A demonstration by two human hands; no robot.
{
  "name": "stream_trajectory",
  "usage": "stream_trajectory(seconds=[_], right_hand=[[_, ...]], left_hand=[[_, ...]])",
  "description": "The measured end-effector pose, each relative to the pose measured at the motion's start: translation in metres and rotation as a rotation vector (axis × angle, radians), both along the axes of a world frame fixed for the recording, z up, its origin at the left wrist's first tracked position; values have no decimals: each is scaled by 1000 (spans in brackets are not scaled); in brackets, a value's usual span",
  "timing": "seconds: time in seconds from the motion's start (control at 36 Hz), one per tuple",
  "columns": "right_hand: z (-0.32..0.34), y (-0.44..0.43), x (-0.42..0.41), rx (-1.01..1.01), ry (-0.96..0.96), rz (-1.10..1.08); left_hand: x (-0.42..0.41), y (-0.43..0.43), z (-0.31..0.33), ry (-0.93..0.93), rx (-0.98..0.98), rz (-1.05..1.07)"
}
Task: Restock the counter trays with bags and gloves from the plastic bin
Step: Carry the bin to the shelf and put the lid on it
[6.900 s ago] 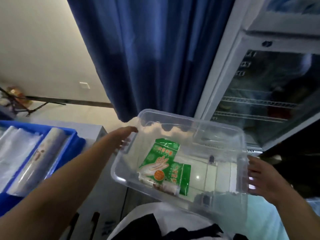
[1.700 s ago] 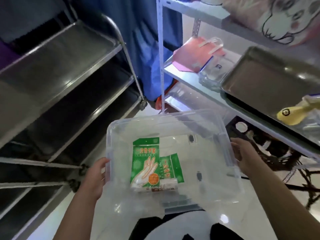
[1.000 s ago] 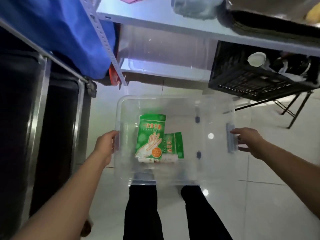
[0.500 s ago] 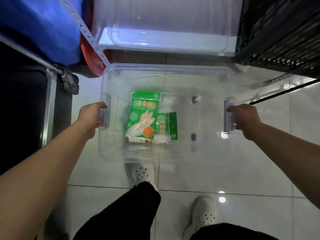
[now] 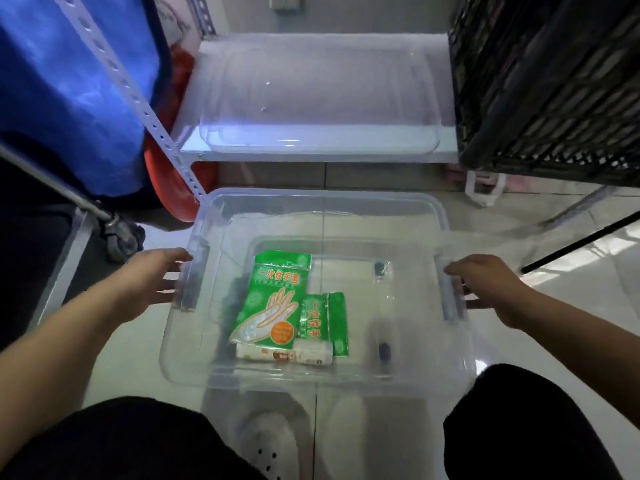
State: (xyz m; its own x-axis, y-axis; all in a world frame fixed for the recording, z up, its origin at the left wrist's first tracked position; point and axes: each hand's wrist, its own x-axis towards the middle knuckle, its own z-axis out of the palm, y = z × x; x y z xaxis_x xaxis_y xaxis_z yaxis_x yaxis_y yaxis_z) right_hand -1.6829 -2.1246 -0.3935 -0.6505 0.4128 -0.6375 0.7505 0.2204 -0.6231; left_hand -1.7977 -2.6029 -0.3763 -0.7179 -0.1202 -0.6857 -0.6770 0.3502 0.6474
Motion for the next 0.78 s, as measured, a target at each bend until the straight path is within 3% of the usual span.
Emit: stream_trajectory(seconds=[0.17, 0.33, 0.39, 0.5, 0.58, 0.67, 0.78], right_hand=[[7, -12, -2, 227, 202, 110], [48, -45, -60, 513, 366, 470], [56, -56, -91, 610, 371, 571], [55, -70, -150, 819, 301, 755], [45, -75, -178, 932, 211, 857], [36, -81, -185, 965, 215, 815], [23, -85, -173, 1153, 315, 792]], left_hand=[[-6, 4, 27, 11, -228, -193], [-1, 57, 64, 221, -448, -392], [8, 79, 63, 271, -656, -440], [39, 105, 44, 262, -976, -864], [51, 99, 40, 171, -867, -1032], [55, 96, 53, 280, -576, -831], [62, 94, 62, 440, -485, -647]])
